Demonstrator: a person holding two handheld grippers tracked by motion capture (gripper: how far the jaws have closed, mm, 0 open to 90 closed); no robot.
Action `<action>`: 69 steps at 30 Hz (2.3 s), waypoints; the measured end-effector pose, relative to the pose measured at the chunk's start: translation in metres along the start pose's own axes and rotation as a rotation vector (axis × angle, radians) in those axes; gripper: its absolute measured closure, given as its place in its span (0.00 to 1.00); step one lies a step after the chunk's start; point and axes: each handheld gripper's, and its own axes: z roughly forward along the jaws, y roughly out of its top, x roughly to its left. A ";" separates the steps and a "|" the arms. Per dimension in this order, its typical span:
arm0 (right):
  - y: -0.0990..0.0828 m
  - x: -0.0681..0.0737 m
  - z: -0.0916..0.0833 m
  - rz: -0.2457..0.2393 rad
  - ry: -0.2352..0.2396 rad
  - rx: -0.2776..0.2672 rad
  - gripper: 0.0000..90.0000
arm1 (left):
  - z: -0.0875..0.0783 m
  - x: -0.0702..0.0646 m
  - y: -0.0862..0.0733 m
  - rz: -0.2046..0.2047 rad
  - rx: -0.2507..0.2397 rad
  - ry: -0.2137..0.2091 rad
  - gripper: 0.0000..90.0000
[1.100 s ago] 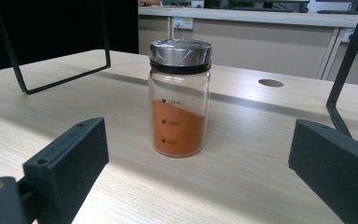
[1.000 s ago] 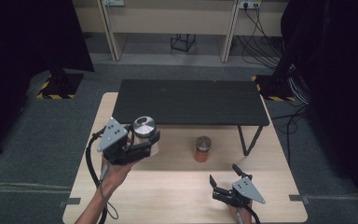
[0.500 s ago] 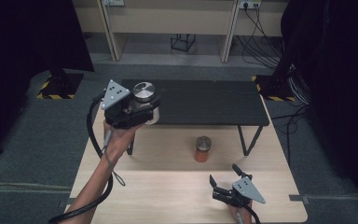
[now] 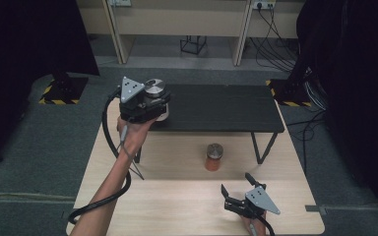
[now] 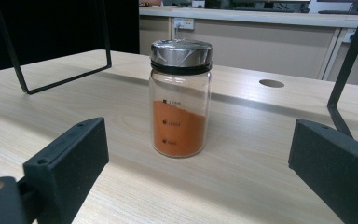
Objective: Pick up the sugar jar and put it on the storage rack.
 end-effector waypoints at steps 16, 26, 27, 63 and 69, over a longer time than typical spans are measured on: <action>0.000 -0.001 0.000 0.005 0.002 -0.001 0.05 | 0.028 -0.005 -0.008 0.011 0.033 0.072 0.35; 0.000 -0.001 0.000 0.008 0.005 -0.002 0.05 | 0.037 -0.005 -0.016 0.011 0.039 0.092 0.35; 0.000 -0.001 0.000 0.009 0.005 -0.001 0.05 | 0.037 -0.005 -0.015 0.018 0.043 0.092 0.35; -0.001 0.000 0.000 -0.015 0.006 -0.003 0.05 | -0.043 -0.005 -0.046 0.040 -0.064 -0.032 0.00; -0.001 0.001 0.000 -0.016 0.006 -0.002 0.05 | -0.071 -0.011 -0.076 0.060 -0.094 -0.099 0.00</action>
